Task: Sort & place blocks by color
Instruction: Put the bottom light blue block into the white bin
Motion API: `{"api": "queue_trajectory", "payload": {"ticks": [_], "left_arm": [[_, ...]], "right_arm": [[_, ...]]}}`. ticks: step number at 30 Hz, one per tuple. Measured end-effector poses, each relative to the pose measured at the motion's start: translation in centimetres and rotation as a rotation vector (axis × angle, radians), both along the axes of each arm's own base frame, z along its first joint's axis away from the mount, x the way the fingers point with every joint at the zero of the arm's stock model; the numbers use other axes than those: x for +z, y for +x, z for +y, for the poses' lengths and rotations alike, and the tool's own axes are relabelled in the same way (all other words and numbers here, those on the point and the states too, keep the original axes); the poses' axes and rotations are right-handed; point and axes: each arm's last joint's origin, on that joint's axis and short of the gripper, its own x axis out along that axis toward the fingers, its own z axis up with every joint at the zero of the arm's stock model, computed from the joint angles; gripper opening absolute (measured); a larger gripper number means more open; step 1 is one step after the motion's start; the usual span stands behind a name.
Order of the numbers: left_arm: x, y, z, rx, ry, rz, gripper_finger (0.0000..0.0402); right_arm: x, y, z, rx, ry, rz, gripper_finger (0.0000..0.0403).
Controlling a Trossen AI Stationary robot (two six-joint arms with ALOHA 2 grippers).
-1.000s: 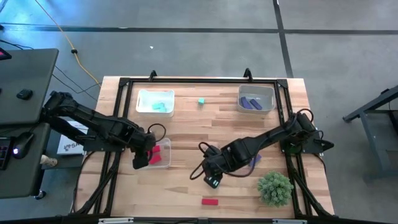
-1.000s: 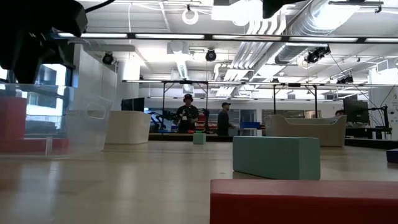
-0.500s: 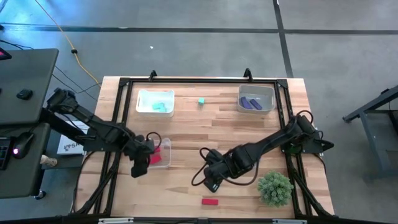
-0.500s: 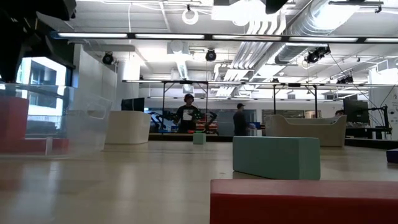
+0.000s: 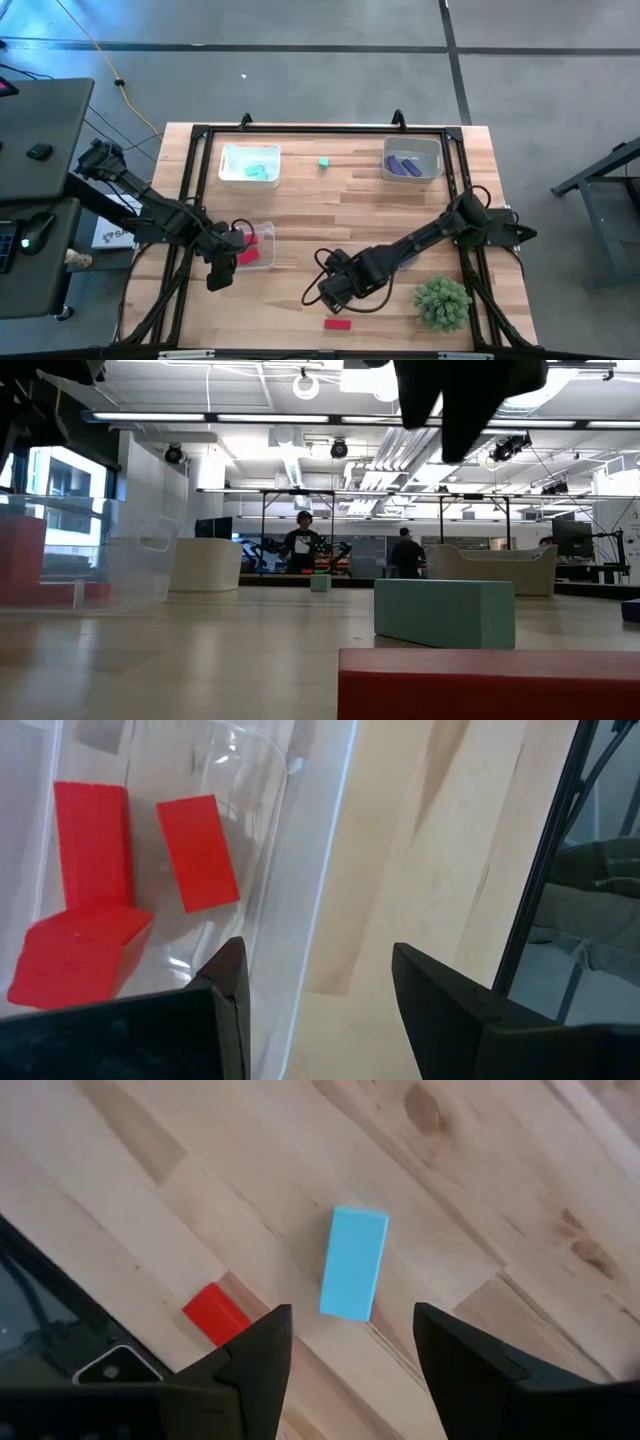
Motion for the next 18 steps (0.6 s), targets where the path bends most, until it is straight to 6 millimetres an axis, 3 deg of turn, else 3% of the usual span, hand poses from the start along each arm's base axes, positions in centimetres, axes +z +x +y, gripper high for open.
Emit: {"api": "queue_trajectory", "payload": {"ticks": [13, 18], "left_arm": [[0.0, -0.1, -0.1, -0.002, -0.002, 0.002, 0.0152], [0.0, -0.1, -0.1, -0.003, -0.002, 0.001, 0.0152]], "right_arm": [[-5.4, 1.3, 1.2, 0.016, 0.013, 0.136, 0.0197], [-6.5, 1.6, 1.4, 0.020, 0.016, 0.150, 0.0197]]}}
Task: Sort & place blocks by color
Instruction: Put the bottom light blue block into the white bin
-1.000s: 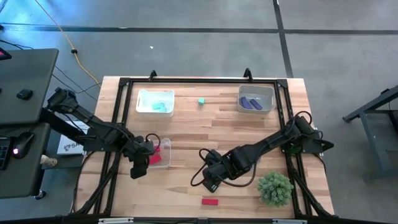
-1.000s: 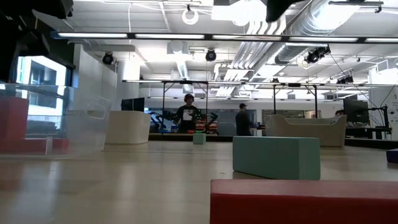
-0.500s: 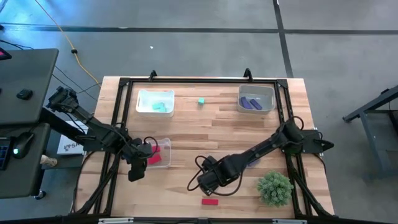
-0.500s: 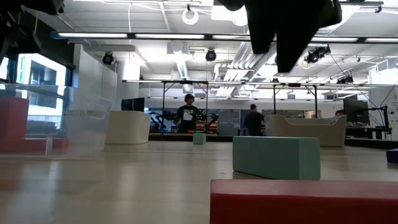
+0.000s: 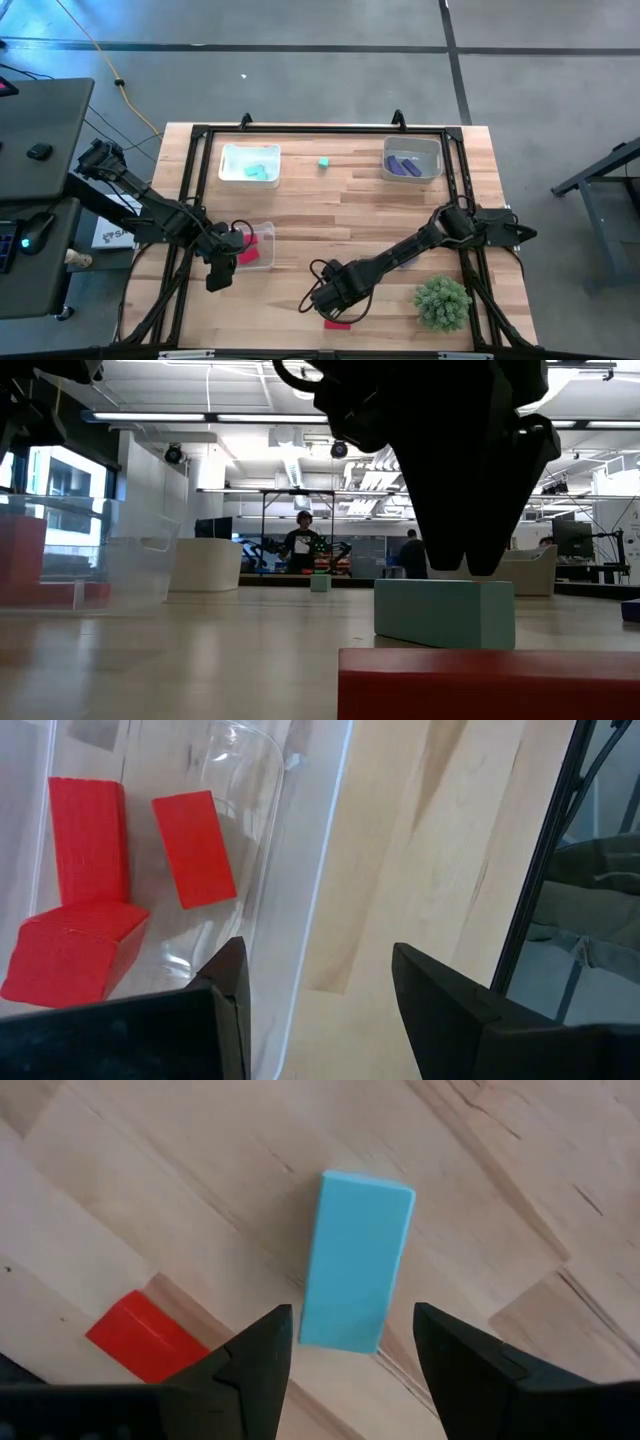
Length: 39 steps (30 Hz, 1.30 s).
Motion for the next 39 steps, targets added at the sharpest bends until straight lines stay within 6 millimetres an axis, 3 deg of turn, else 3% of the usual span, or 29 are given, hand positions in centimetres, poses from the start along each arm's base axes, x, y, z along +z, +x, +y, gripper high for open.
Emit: {"api": "queue_trajectory", "payload": {"ticks": [8, 23, 32, 39], "left_arm": [[0.0, 0.0, 0.0, 0.000, 0.000, 0.000, 0.0152], [0.0, 0.0, 0.0, 0.004, -0.001, 0.000, 0.0152], [0.0, 0.0, 0.1, 0.010, 0.012, -0.007, 0.0152], [0.0, 0.1, 0.2, 0.016, 0.015, -0.009, 0.0152]], "right_arm": [[0.0, 0.3, 0.1, 0.006, -0.013, -0.037, 0.0197], [-3.3, 0.4, 0.8, 0.036, 0.009, 0.059, 0.0195], [-3.3, 0.4, 0.9, 0.054, -0.031, 0.041, 0.0115], [-3.2, 0.4, 0.8, 0.126, -0.030, 0.039, 0.0115]]}}
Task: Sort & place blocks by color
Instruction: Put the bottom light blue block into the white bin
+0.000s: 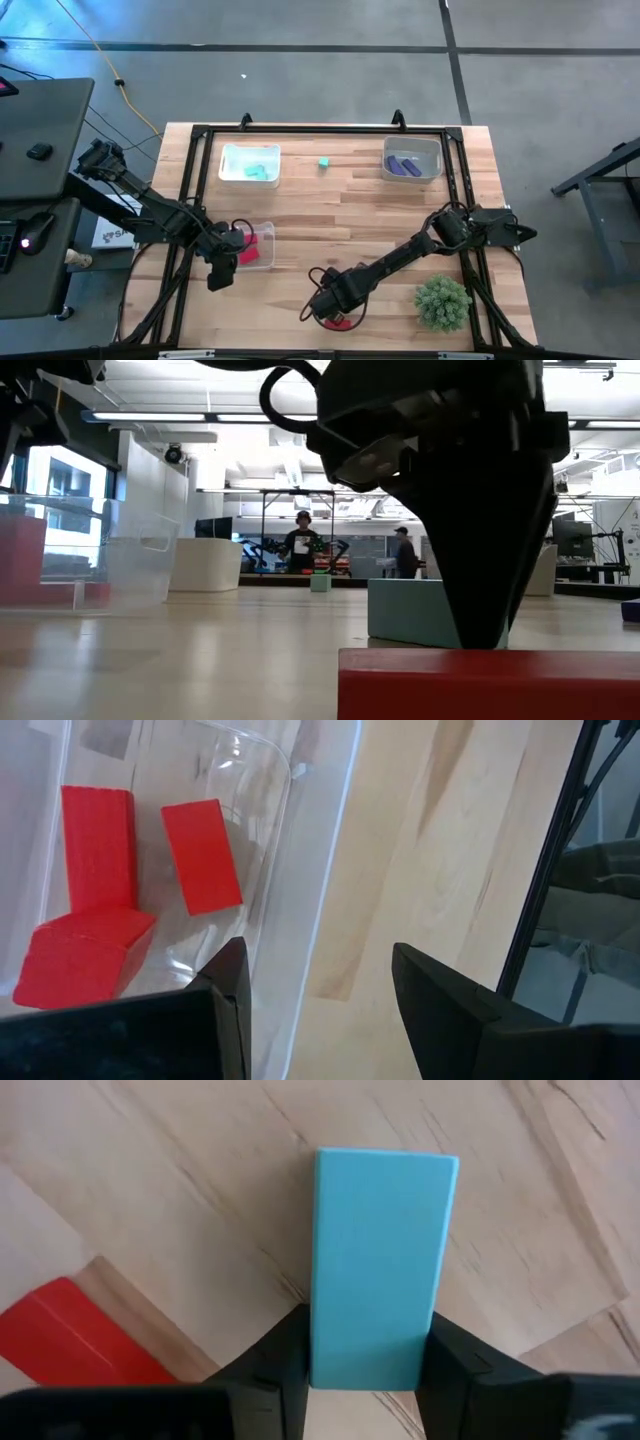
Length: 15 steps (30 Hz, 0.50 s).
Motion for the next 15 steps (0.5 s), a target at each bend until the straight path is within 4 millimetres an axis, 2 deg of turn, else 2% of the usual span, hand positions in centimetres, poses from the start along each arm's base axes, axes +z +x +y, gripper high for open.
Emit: {"api": "queue_trajectory", "payload": {"ticks": [6, 15], "left_arm": [[0.1, 0.7, 0.8, 0.073, -0.027, -0.018, 0.0152], [0.3, 2.1, 3.1, 0.198, -0.066, -0.062, 0.0152]], "right_arm": [[1.3, 0.1, -0.5, 0.062, -0.008, -0.042, 0.0115], [4.0, 1.2, -3.3, 0.101, -0.060, -0.150, 0.0115]]}}
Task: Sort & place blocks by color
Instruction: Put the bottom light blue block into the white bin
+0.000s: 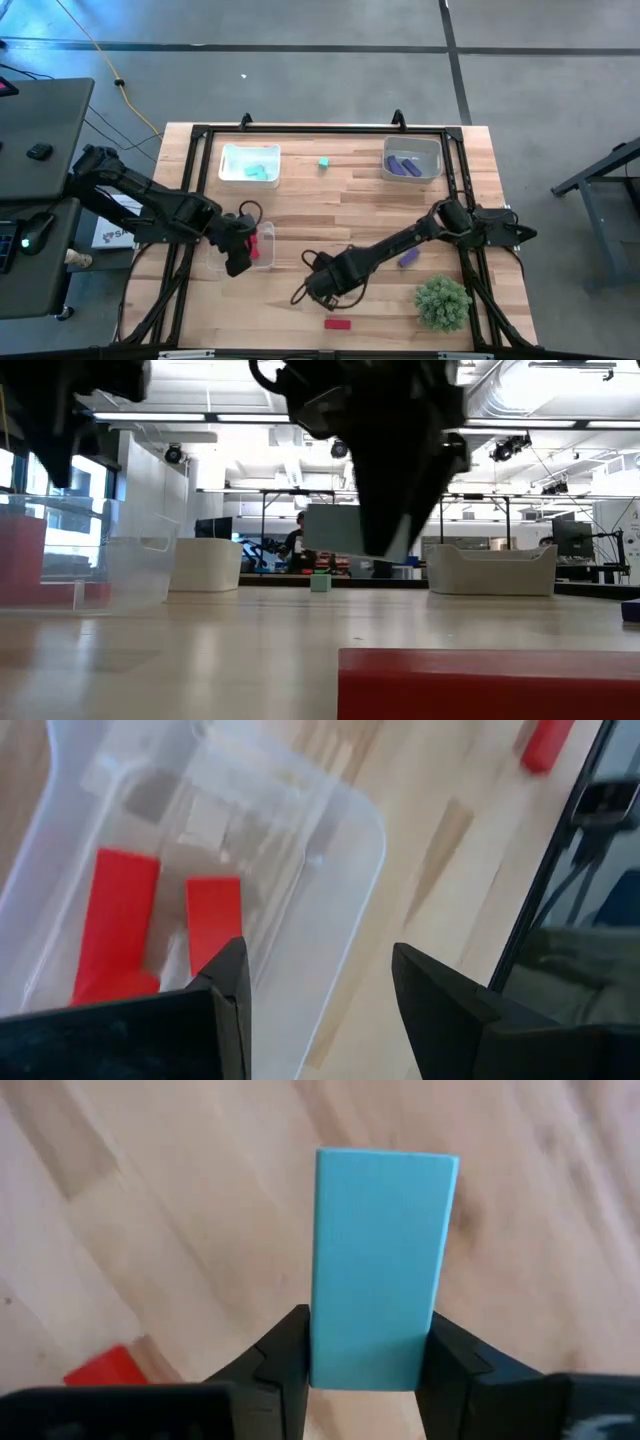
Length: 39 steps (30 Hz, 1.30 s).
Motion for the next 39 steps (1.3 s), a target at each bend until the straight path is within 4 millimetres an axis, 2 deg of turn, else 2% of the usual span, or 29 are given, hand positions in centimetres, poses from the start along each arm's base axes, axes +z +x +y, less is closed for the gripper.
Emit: {"api": "queue_trajectory", "payload": {"ticks": [3, 8, 15, 23, 30, 39], "left_arm": [[0.2, 0.5, 0.8, 0.037, -0.004, -0.035, 0.0152], [0.6, 1.5, 2.2, 0.003, 0.011, -0.134, 0.0152], [1.1, 2.5, 4.2, -0.123, 0.085, -0.266, 0.0152], [1.4, 2.9, 6.5, -0.225, 0.234, -0.337, 0.0152], [1.7, 3.2, 7.9, -0.311, 0.363, -0.404, 0.0152], [1.9, 3.2, 9.3, -0.377, 0.470, -0.434, 0.0152]], "right_arm": [[0.6, 0.5, -0.7, 0.035, -0.009, -0.049, 0.0115], [2.0, 1.4, -2.3, 0.089, -0.004, -0.122, 0.0115], [3.5, 2.5, -5.9, 0.117, 0.009, -0.178, 0.0115], [5.3, 3.4, -10.3, 0.176, 0.045, -0.257, 0.0115], [5.8, 4.0, -13.5, 0.244, 0.082, -0.299, 0.0115], [5.9, 4.4, -16.1, 0.292, 0.106, -0.334, 0.0115]]}}
